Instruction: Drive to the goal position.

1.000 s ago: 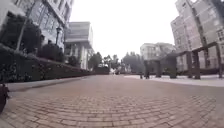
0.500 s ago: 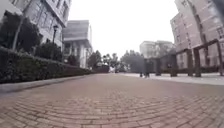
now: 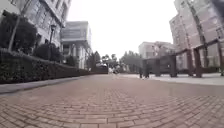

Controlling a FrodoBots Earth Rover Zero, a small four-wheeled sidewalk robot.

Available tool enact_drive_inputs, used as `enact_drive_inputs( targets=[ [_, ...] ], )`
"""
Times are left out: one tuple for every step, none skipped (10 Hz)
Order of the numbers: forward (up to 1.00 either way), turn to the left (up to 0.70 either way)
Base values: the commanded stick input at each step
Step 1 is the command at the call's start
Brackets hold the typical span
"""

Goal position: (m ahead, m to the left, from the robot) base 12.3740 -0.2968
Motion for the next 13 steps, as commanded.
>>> enact_drive_inputs(
  targets=[
    [0.45, 0.00],
    [0.45, 0.00],
    [0.45, 0.00],
    [0.45, 0.00],
    [0.45, 0.15],
    [0.45, 0.27],
    [0.45, 0.27],
    [0.45, 0.27],
    [0.45, 0.27],
    [0.45, 0.27],
    [0.45, 0.27],
    [0.45, 0.27],
    [0.45, 0.26]
  ],
)
